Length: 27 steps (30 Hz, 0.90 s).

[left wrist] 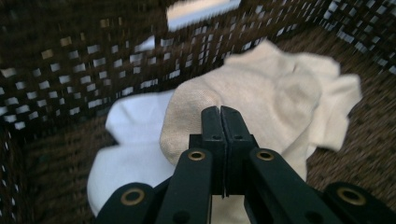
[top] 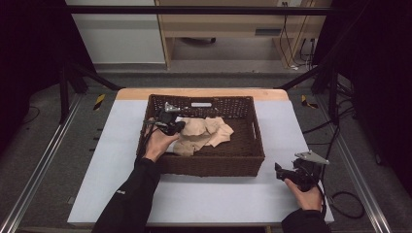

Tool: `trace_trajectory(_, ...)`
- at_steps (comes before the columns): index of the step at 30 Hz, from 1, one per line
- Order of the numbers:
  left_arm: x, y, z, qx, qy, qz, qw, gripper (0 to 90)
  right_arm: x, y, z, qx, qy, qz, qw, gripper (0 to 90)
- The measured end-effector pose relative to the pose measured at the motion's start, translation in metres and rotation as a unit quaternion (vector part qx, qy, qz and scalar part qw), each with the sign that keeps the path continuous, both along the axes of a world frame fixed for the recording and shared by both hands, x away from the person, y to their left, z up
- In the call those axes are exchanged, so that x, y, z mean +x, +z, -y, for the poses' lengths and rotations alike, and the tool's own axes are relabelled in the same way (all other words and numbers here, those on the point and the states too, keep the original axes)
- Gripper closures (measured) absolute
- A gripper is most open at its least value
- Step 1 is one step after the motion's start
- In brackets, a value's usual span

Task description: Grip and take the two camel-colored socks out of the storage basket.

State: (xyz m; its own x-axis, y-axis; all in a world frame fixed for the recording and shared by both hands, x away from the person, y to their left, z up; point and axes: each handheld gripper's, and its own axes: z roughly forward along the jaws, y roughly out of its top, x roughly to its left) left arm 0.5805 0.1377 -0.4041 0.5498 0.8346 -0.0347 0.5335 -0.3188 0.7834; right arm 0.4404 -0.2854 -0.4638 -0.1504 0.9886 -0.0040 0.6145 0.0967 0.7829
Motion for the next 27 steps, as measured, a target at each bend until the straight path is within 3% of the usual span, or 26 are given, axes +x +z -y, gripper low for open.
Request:
trace_trajectory(1, 0.000, 0.000, 0.000, 0.000, 0.000, 0.000, 1.0000, 88.8, 0.000, 0.000, 0.000, 0.001, 0.000, 0.001, 1.0000, 4.8)
trace_trajectory(2, -0.002, 0.005, 0.000, -0.020, -0.002, 0.019, 0.9996, 88.8, 0.000, 0.000, 0.000, 0.001, -0.001, 0.003, 1.0000, 4.9)
trace_trajectory(5, -0.004, 0.010, -0.001, -0.037, -0.004, 0.032, 0.9988, 88.9, 0.000, 0.000, 0.001, 0.000, -0.002, 0.002, 1.0000, 4.9)
trace_trajectory(6, -0.007, 0.017, -0.002, -0.053, -0.006, 0.047, 0.9975, 88.9, 0.000, 0.000, 0.001, 0.000, -0.002, 0.003, 1.0000, 4.9)
trace_trajectory(11, -0.019, 0.040, -0.002, -0.092, -0.023, 0.086, 0.9917, 89.0, 0.000, 0.000, 0.000, 0.000, -0.002, 0.003, 1.0000, 4.8)
trace_trajectory(18, -0.039, 0.069, -0.001, -0.118, -0.040, 0.123, 0.9846, 89.0, 0.000, 0.001, 0.000, 0.001, -0.003, 0.002, 1.0000, 4.9)
trace_trajectory(25, -0.061, 0.085, -0.005, -0.134, -0.057, 0.139, 0.9795, 89.0, -0.001, 0.002, 0.001, 0.002, -0.006, 0.006, 1.0000, 4.9)
trace_trajectory(27, -0.069, 0.090, -0.007, -0.142, -0.063, 0.147, 0.9768, 89.0, -0.001, 0.002, 0.001, 0.001, -0.006, 0.005, 1.0000, 4.9)
